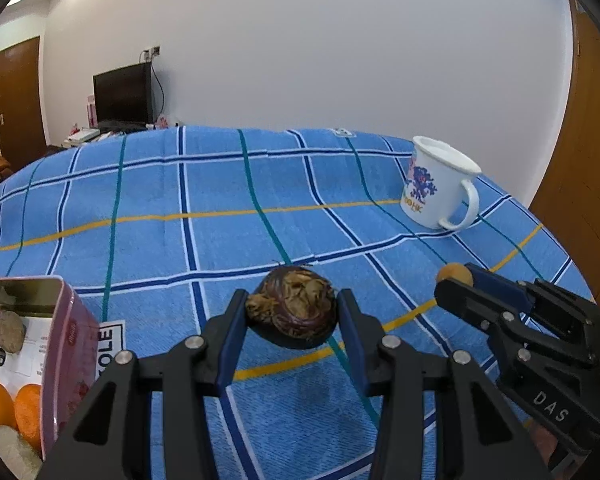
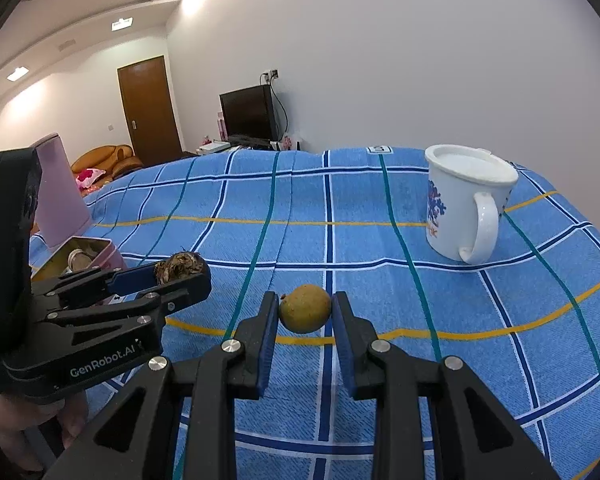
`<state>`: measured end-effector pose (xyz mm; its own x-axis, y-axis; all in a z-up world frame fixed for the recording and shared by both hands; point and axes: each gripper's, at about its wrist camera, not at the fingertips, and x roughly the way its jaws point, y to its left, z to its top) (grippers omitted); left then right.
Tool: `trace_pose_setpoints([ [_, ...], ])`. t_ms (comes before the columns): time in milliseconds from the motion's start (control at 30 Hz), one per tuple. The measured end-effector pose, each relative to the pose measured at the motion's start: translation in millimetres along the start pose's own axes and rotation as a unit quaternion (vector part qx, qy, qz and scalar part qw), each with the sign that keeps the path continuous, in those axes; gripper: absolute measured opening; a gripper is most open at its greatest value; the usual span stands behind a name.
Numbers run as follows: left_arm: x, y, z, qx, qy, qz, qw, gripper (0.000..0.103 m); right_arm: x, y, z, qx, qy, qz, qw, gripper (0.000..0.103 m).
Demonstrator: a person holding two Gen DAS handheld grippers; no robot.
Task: Organize fruits
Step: 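Lift and carry the brown and yellow-brown fruits toward the tin box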
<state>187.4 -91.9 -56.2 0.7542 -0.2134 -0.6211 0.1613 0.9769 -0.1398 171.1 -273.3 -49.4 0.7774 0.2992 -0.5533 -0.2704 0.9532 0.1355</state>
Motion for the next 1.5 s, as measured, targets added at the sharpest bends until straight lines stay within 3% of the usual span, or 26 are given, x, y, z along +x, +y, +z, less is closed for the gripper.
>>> trace_pose_setpoints([
  [700,-28,-18,-5,0.050,-0.078,0.039,0.9949,0.046,-14,2,-1,-0.002,-0.038,-0.001,0.999,0.029],
  [1500,-49,-19,-11,0.049,-0.131,0.057,0.9885,0.046,-32,8,-5,-0.019,-0.089,-0.008,0.996,0.029],
])
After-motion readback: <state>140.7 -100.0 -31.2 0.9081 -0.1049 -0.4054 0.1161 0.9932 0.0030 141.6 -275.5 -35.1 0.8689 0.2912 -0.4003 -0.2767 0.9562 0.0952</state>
